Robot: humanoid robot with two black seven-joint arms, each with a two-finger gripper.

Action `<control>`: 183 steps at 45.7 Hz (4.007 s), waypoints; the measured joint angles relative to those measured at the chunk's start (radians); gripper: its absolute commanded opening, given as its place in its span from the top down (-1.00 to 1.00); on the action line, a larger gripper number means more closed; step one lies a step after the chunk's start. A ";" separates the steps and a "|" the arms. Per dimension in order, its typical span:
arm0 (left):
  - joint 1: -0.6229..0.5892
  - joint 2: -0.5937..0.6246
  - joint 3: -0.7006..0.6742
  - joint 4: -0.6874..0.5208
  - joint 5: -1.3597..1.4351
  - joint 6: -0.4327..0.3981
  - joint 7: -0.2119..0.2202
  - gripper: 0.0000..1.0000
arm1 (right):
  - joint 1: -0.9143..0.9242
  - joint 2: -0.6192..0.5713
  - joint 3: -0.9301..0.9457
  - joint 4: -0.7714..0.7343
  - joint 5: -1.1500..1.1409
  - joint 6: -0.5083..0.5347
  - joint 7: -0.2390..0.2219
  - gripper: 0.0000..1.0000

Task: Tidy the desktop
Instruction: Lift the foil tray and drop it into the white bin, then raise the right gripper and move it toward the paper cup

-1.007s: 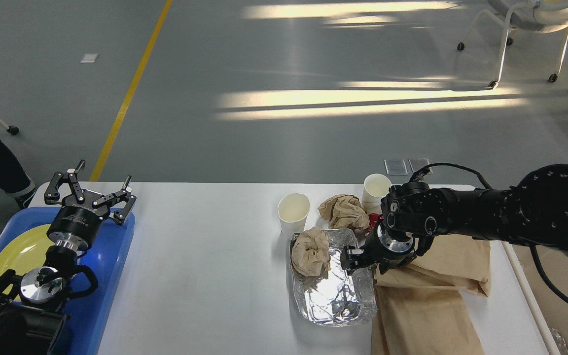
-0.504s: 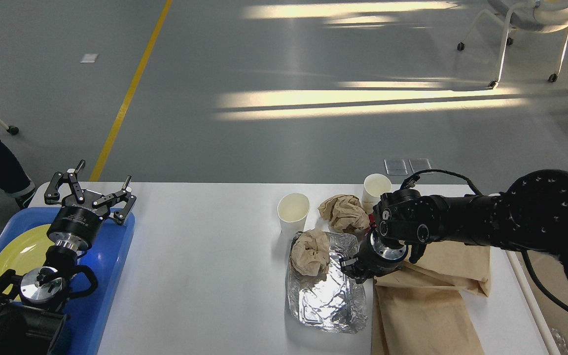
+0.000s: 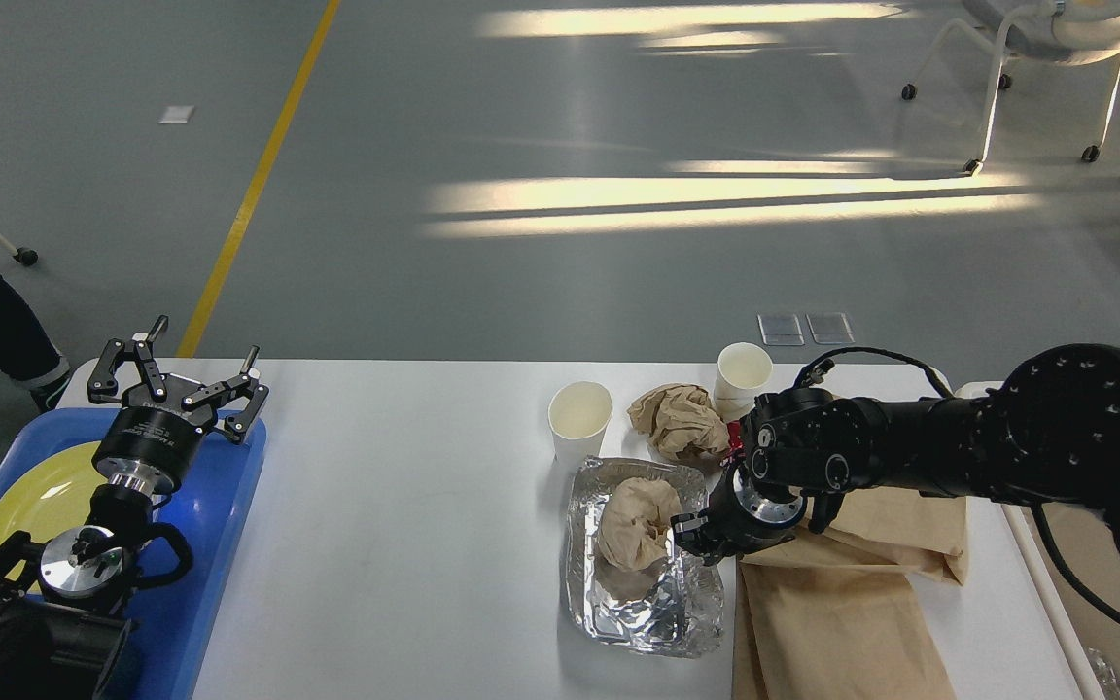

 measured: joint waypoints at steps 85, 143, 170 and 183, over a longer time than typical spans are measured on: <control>0.000 0.000 0.000 0.000 0.000 0.000 0.000 -0.93 | 0.411 -0.720 0.234 0.041 0.016 0.304 0.005 1.00; 0.000 0.000 0.000 0.000 0.000 -0.001 0.000 -0.93 | -0.362 -0.860 0.225 -0.252 0.382 -0.351 0.005 -1.00; 0.000 0.000 0.000 0.000 0.000 -0.001 0.000 -0.93 | 0.046 -0.567 0.072 -0.227 0.367 -0.291 0.000 -1.00; 0.000 0.000 0.000 0.000 0.000 0.000 0.000 -0.93 | 0.394 -0.344 -0.191 -0.026 0.380 -0.064 0.001 -1.00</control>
